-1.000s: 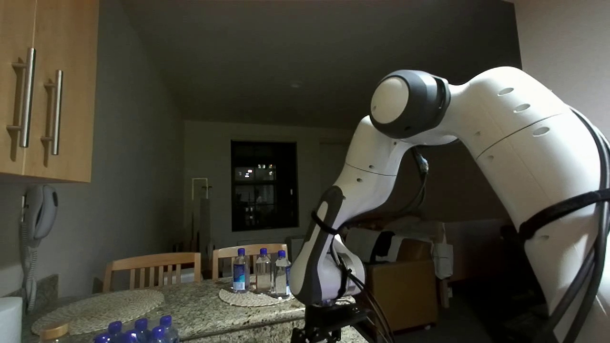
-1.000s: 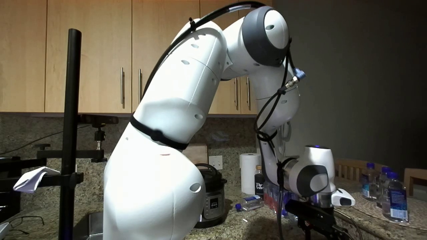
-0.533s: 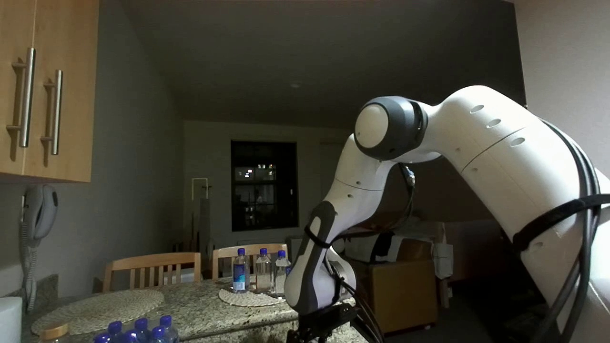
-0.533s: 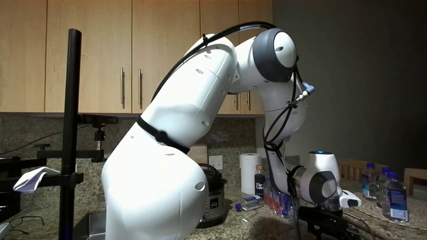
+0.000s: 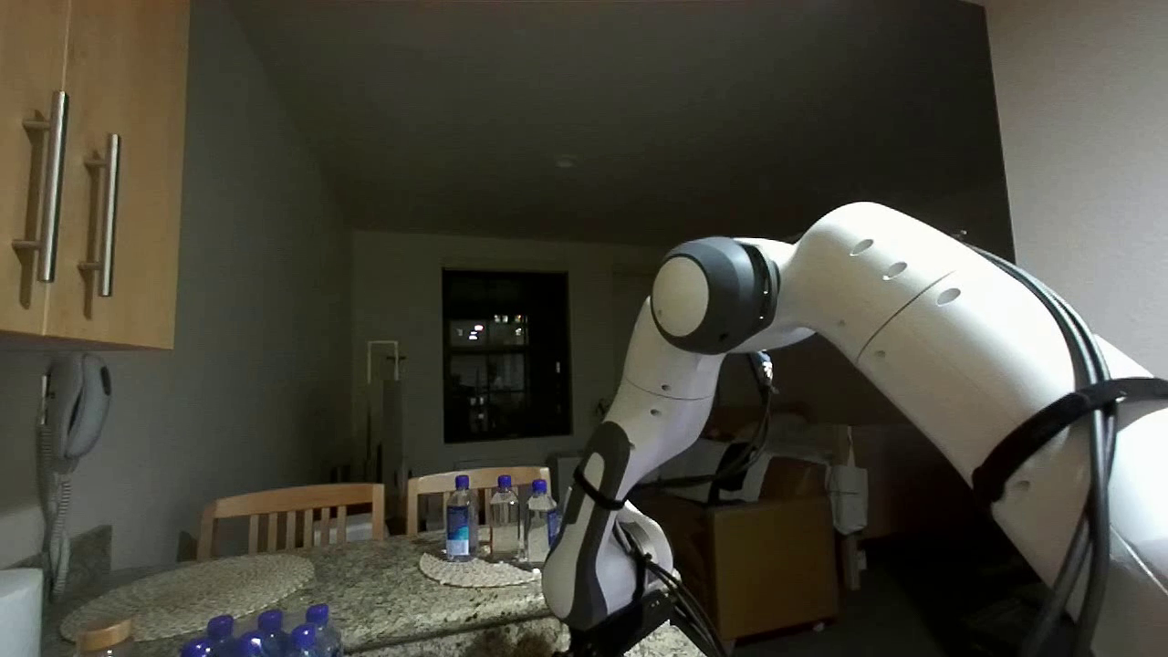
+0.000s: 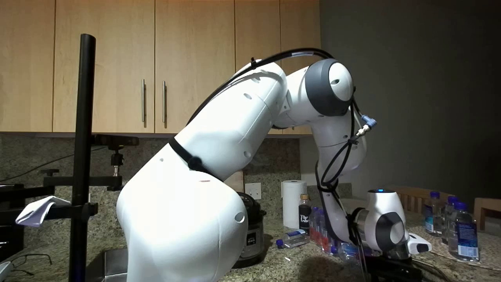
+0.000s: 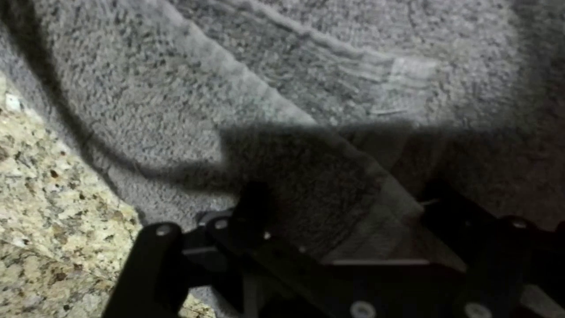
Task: Pick up the grey towel and slightly move it to the left.
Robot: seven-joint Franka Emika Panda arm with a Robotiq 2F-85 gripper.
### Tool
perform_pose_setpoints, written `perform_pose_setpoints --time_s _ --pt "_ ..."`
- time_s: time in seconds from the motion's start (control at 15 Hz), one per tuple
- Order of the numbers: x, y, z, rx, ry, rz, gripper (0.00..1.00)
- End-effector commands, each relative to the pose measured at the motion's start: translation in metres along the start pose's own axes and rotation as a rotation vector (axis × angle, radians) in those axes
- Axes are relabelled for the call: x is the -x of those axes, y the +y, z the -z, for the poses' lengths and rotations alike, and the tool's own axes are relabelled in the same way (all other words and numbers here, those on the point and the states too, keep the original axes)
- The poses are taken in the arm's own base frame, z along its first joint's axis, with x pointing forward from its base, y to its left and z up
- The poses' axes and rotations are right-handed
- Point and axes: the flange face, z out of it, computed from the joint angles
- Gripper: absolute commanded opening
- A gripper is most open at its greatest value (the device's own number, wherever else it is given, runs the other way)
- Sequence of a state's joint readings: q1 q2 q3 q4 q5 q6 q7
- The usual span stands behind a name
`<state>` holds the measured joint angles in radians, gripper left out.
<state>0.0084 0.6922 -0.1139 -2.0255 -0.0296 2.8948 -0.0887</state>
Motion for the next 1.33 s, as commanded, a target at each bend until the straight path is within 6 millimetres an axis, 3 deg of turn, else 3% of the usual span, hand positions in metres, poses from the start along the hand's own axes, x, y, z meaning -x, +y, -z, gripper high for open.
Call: perform_pose_setpoints --time_s 0.0,0.53,0.93,1.27 --pt "-0.007 0.006 -0.012 0.036 0.004 0.005 0.61" --pt "-0.008 0.009 0.0 0.039 -0.01 0.034 0.11" --pt "-0.008 0.001 0.018 0.046 0.036 0.045 0.08" --pt "-0.005 -0.016 0.05 0.027 0.083 0.032 0.1"
